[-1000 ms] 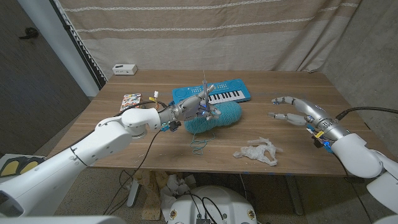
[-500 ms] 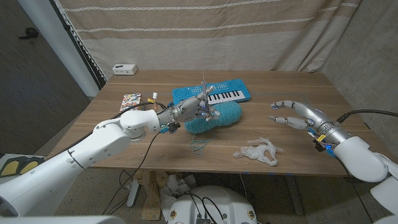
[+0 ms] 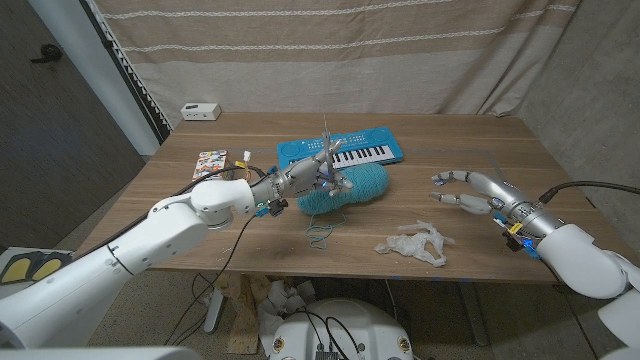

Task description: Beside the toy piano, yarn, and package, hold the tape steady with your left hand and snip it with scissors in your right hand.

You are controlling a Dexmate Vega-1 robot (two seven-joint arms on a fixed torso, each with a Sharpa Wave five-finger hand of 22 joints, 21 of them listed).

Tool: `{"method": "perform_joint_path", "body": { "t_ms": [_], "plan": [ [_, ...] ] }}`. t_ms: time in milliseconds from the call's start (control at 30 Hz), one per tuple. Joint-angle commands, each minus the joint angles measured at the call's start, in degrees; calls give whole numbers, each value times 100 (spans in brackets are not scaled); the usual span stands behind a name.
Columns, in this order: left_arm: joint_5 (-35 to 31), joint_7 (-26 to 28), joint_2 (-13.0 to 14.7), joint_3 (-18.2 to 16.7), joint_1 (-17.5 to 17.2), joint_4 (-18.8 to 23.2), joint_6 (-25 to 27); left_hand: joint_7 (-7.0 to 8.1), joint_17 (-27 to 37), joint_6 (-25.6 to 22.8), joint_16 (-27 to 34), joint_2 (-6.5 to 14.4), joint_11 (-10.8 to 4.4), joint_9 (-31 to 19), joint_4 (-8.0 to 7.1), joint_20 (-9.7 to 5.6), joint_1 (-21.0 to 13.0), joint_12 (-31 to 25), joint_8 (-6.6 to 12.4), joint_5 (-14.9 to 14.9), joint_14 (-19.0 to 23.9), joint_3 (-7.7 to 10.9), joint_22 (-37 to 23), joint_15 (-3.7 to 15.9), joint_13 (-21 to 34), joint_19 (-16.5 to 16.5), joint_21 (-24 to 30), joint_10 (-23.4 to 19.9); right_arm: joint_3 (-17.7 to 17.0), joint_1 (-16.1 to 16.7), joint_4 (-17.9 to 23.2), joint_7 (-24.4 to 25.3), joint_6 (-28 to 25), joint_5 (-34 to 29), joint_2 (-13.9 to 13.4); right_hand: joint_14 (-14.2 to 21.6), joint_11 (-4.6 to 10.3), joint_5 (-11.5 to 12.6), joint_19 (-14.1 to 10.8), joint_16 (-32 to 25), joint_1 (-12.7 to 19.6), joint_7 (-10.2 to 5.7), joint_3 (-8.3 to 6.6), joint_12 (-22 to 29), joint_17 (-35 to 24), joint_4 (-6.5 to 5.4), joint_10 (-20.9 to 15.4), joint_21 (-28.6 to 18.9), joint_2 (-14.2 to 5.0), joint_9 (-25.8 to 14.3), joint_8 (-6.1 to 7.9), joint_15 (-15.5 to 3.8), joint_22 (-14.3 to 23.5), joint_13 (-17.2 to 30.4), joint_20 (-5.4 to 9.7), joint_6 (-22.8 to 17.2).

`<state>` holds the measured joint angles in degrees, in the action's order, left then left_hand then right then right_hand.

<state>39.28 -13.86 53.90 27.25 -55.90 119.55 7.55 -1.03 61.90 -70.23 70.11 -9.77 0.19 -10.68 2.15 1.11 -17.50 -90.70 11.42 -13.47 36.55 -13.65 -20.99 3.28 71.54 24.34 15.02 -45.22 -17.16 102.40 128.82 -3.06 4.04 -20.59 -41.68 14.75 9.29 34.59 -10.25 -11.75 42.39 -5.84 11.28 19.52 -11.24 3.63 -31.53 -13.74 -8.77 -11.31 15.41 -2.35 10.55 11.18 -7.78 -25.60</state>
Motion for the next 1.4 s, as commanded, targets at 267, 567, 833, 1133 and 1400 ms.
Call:
{"method": "perform_joint_path", "body": {
  "t_ms": [267, 567, 833, 1133, 1400],
  "plan": [
    [-189, 16, -22, 10, -123, -55, -254, -504, 17, -549, 14, -20, -752, -12, 540, -8, 1, -24, 7, -20, 49, -639, -16, 513, 1, -1, -12, -753, -18, 104, -32, -296, -69, 278, 52, 278, 235, -92, -143, -121, 150, -86, -79, 92, -7, 75, -371, 35, -30, -10, 1, -514, 12, -4, 72, -218],
    [-141, 90, 32, -39, -241, 25, -228, -508, 8, -554, 13, -17, -748, -12, 537, -7, 4, -22, 7, -24, 54, -638, -17, 502, 2, 0, -14, -753, -50, 111, -98, -518, -95, 394, -99, 302, 232, -124, -172, -112, 316, -70, -193, 76, -2, 147, -410, 40, -117, -4, -15, -518, 14, -11, 69, -243],
    [-231, 85, -18, -22, -206, -61, -318, -505, 28, -549, 29, -12, -751, -12, 532, -5, 8, -23, 4, -35, 55, -636, -16, 501, 1, 5, -17, -767, 43, -28, -238, -609, -111, 446, -253, 337, 129, -226, -214, -99, 608, -15, -436, 17, -8, 257, -389, 51, -222, 1, -66, -526, 17, -21, 66, -227],
    [-269, 12, -61, -1, -112, -167, -342, -498, 2, -550, 14, -15, -756, -12, 528, -7, 14, -22, 3, -43, 51, -637, -19, 519, 2, 10, -18, -771, 49, -222, -575, -960, 261, 929, -542, 327, 246, -375, -230, -25, 982, -103, -796, -63, 0, 368, -360, 74, -243, 4, -130, -557, 19, -26, 15, -209],
    [-287, -111, -79, 67, 19, -276, -249, -501, 14, -545, 27, -13, -753, -12, 526, -3, 16, -21, 1, -49, 61, -636, -17, 525, 2, 13, -21, -767, 95, -334, -852, -1184, 412, 1194, -749, 310, 274, -431, -229, -9, 973, -120, -843, -103, -9, 335, -319, 83, -219, 4, -159, -599, 19, -26, -7, -178]
  ]
}}
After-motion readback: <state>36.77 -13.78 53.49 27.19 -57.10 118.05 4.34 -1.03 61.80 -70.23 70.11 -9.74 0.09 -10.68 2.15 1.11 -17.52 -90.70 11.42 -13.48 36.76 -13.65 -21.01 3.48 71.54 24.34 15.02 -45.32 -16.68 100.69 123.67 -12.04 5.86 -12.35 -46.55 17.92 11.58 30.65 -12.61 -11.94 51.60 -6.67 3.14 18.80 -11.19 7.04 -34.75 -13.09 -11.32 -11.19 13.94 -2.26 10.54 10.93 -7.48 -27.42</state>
